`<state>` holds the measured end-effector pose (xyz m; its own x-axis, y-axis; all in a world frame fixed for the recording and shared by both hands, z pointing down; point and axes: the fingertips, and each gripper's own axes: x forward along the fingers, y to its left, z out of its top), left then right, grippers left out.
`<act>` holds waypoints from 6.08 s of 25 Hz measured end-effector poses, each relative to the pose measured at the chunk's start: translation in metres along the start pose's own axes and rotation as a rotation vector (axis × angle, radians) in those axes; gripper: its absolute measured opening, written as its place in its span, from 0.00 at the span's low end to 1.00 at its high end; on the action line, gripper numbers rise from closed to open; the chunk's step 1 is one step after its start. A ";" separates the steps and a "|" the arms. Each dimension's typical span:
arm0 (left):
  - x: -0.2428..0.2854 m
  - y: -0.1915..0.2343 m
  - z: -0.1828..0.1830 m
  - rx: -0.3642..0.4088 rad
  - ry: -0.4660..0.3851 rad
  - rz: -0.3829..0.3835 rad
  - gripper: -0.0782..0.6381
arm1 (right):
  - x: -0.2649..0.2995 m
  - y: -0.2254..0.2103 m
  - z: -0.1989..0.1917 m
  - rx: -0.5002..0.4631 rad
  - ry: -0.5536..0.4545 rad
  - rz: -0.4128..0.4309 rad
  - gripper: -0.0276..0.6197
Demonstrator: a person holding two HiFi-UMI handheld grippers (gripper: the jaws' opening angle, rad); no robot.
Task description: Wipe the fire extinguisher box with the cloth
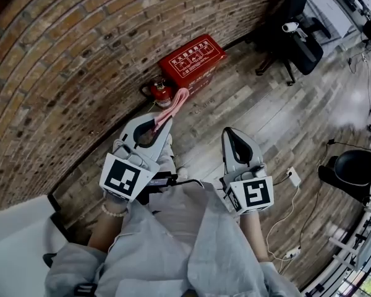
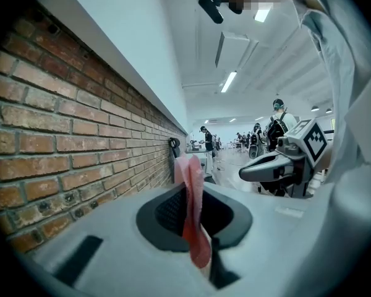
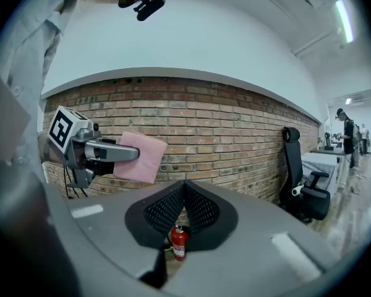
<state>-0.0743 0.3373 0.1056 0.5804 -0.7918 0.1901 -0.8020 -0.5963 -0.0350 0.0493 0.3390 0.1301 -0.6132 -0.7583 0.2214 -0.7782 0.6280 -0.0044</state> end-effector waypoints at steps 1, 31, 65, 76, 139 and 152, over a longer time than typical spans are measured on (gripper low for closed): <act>0.005 0.003 0.000 0.000 -0.001 -0.008 0.12 | 0.003 -0.003 0.000 0.001 0.003 -0.007 0.05; 0.173 0.162 0.025 0.073 0.005 -0.258 0.12 | 0.181 -0.101 0.050 0.057 0.020 -0.244 0.05; 0.341 0.196 -0.117 0.129 0.262 -0.107 0.12 | 0.263 -0.254 -0.061 0.050 0.177 -0.051 0.05; 0.432 0.213 -0.197 0.277 0.391 -0.147 0.12 | 0.290 -0.274 -0.119 0.094 0.198 0.037 0.05; 0.573 0.260 -0.389 0.455 0.966 -0.201 0.12 | 0.291 -0.268 -0.211 0.282 0.326 0.110 0.05; 0.534 0.258 -0.395 0.440 0.946 -0.192 0.12 | 0.300 -0.247 -0.203 0.262 0.302 0.135 0.05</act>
<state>-0.0275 -0.1873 0.5860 0.1937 -0.3670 0.9098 -0.4767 -0.8458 -0.2396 0.0848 -0.0085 0.3954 -0.6753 -0.5624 0.4772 -0.7255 0.6230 -0.2925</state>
